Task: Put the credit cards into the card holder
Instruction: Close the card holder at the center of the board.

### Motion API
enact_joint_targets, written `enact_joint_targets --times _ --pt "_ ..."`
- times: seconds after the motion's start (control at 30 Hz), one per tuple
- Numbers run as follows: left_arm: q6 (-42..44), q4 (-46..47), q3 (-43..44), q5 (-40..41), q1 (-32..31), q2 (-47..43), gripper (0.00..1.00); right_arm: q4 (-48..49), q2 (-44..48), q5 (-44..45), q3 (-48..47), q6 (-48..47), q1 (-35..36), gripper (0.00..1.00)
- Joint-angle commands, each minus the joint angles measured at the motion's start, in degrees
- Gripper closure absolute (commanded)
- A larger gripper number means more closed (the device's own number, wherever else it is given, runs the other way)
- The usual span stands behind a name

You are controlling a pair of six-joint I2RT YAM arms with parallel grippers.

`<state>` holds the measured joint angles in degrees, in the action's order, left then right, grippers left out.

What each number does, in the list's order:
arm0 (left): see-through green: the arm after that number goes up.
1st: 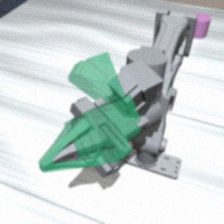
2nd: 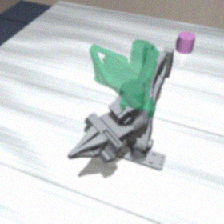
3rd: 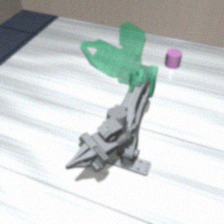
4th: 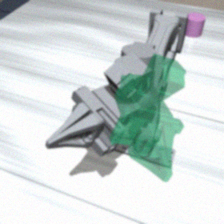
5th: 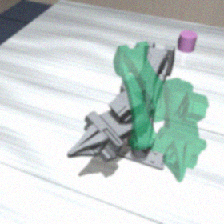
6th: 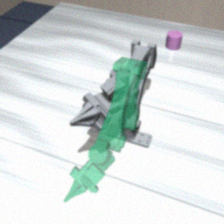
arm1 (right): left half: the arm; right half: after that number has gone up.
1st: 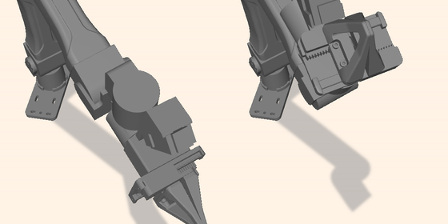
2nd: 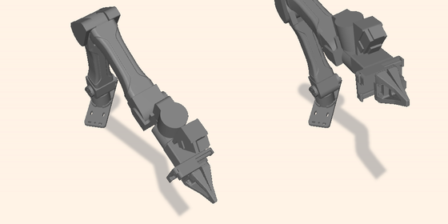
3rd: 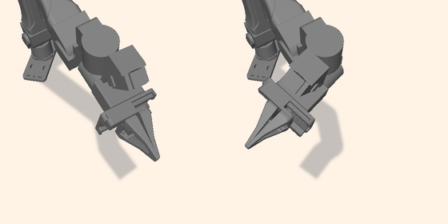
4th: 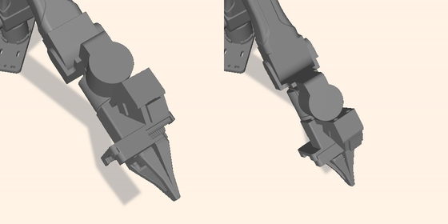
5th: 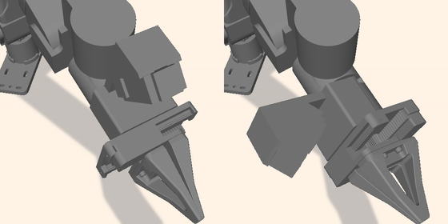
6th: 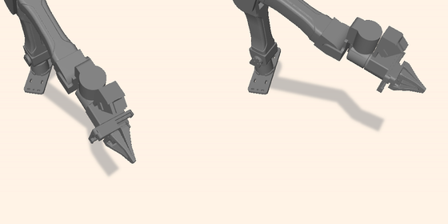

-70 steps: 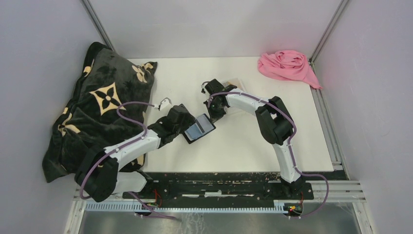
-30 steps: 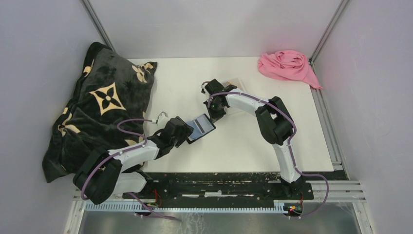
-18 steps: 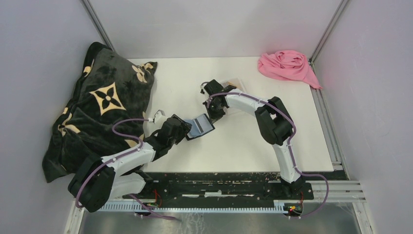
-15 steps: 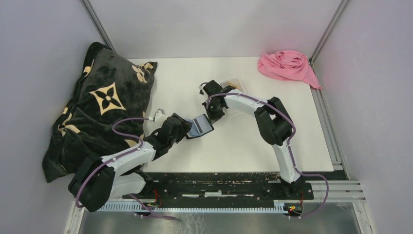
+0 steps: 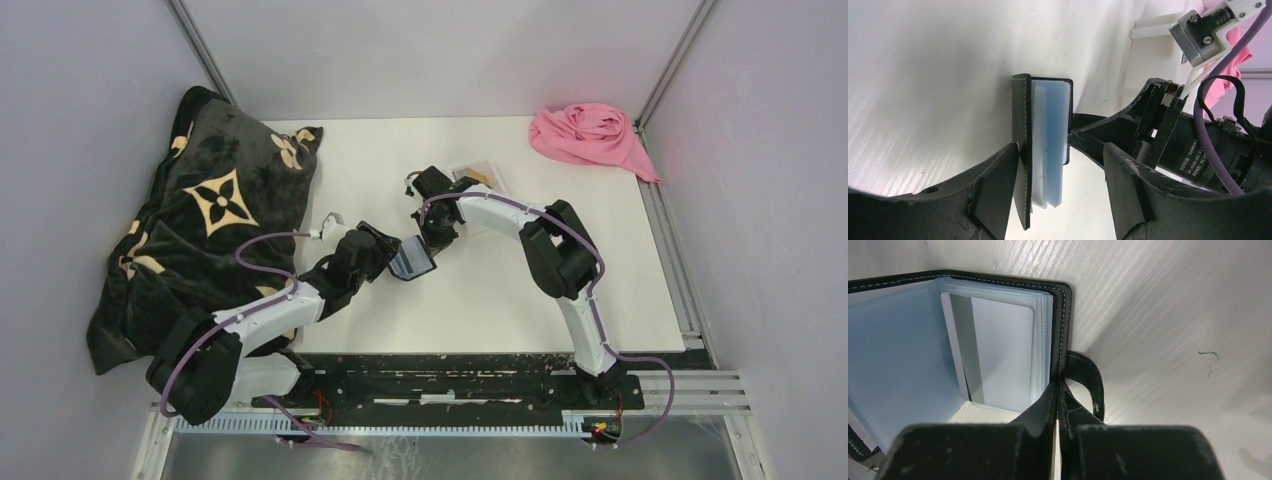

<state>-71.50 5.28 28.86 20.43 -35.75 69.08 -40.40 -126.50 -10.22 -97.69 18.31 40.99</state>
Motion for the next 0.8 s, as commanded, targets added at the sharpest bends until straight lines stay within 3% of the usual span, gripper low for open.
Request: enact_joint_targets --times 0.0,0.77 --pt "1.6 4.0 3.2 -0.7 0.1 1.8 0.31 -0.9 -2.1 -0.5 -1.1 0.6 1.9 0.96" --pt "-1.3 11.6 3.8 -4.5 0.0 8.4 0.31 0.9 -1.9 -2.7 0.1 2.7 2.2 0.96"
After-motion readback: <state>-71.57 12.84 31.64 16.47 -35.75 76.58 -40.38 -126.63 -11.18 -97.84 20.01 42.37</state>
